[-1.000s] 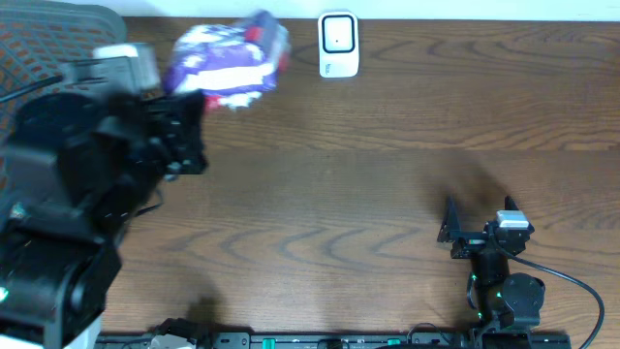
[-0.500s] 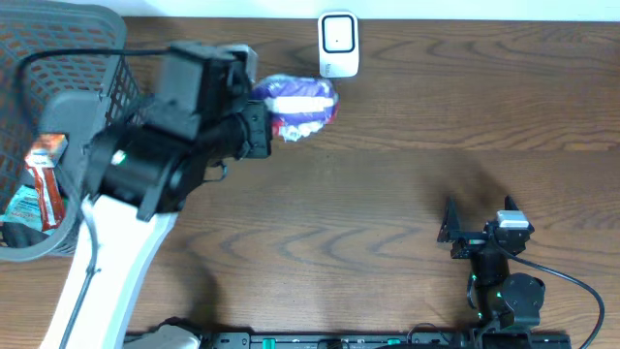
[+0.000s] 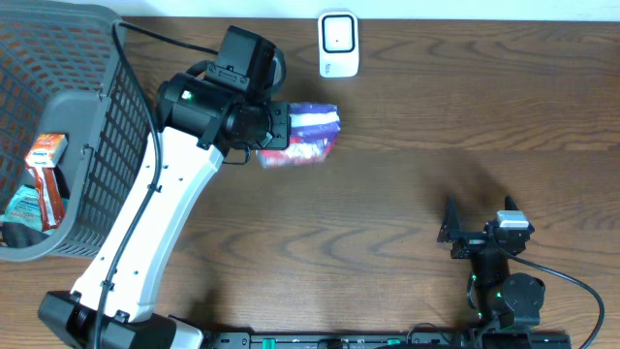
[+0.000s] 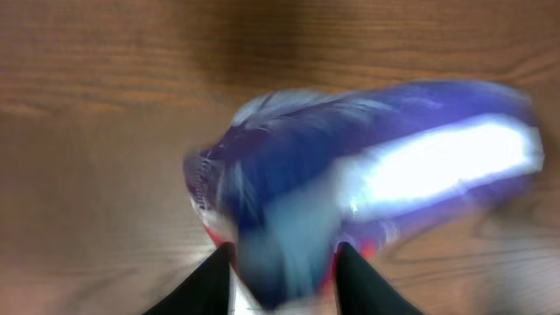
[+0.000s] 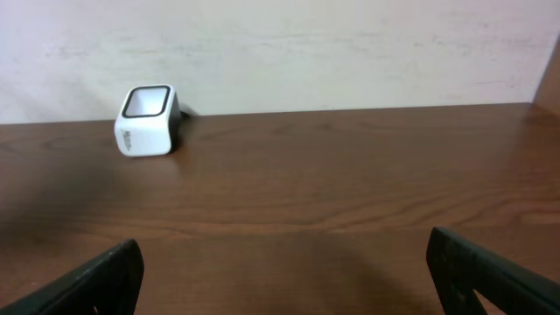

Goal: Scan the item barcode
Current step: 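Carry the purple bag to the table center and release it, then return the left gripper into the basket toward the red snack bar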

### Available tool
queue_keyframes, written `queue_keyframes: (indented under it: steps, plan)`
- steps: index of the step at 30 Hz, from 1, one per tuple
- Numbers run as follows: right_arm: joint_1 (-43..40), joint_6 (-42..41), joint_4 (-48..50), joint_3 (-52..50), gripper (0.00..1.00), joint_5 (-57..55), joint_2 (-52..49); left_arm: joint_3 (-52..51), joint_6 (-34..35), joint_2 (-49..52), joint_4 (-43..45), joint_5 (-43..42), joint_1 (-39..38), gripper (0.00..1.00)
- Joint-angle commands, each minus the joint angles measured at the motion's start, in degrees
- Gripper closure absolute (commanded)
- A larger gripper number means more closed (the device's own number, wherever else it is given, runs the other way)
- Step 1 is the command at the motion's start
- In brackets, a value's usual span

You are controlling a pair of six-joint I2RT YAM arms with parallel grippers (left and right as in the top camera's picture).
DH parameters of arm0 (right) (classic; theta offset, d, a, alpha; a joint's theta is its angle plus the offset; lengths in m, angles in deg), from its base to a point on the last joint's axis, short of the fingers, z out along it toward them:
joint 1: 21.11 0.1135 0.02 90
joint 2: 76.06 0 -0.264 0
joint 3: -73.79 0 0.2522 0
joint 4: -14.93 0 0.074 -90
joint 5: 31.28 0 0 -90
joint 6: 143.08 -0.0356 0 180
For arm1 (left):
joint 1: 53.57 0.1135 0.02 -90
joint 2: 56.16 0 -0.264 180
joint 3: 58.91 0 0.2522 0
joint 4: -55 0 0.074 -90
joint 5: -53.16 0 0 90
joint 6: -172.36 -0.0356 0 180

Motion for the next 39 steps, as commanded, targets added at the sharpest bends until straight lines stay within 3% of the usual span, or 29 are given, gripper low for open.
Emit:
queue_keyframes:
  steps: [1,10,15,18,23,26,31,39]
  plan:
    - [-0.46,0.50,-0.15,-0.15,0.01,-0.26,0.09,0.57,-0.37,-0.11,0.96,0.33,-0.11,0.53]
    - [-0.46,0.50,-0.13,-0.15,0.01,-0.26,0.09,0.72,-1.18,-0.59,6.05,0.57,0.42,0.44]
    - [-0.46,0.50,-0.15,-0.15,0.01,-0.26,0.09,2.21,-1.14,-3.32,8.85,0.72,5.07,0.39]
    - [-0.46,0.50,-0.15,-0.15,0.01,-0.26,0.09,2.32,-1.14,-6.32,11.23,0.74,9.86,0.32]
    - [-0.46,0.50,-0.15,-0.15,0.01,-0.26,0.09,2.32,-1.14,-11.52,15.56,0.76,22.36,0.30]
    - [-0.46,0.50,-0.13,-0.15,0.01,-0.26,0.09,2.32,-1.11,-13.16,16.00,0.72,30.29,0.14]
    - [-0.44,0.50,-0.15,-0.15,0.01,-0.26,0.09,2.29,-1.11,-13.25,14.62,0.72,40.13,0.08]
    - [-0.44,0.50,-0.15,-0.15,0.01,-0.26,0.09,2.29,-0.68,-10.71,15.06,0.74,50.18,0.07]
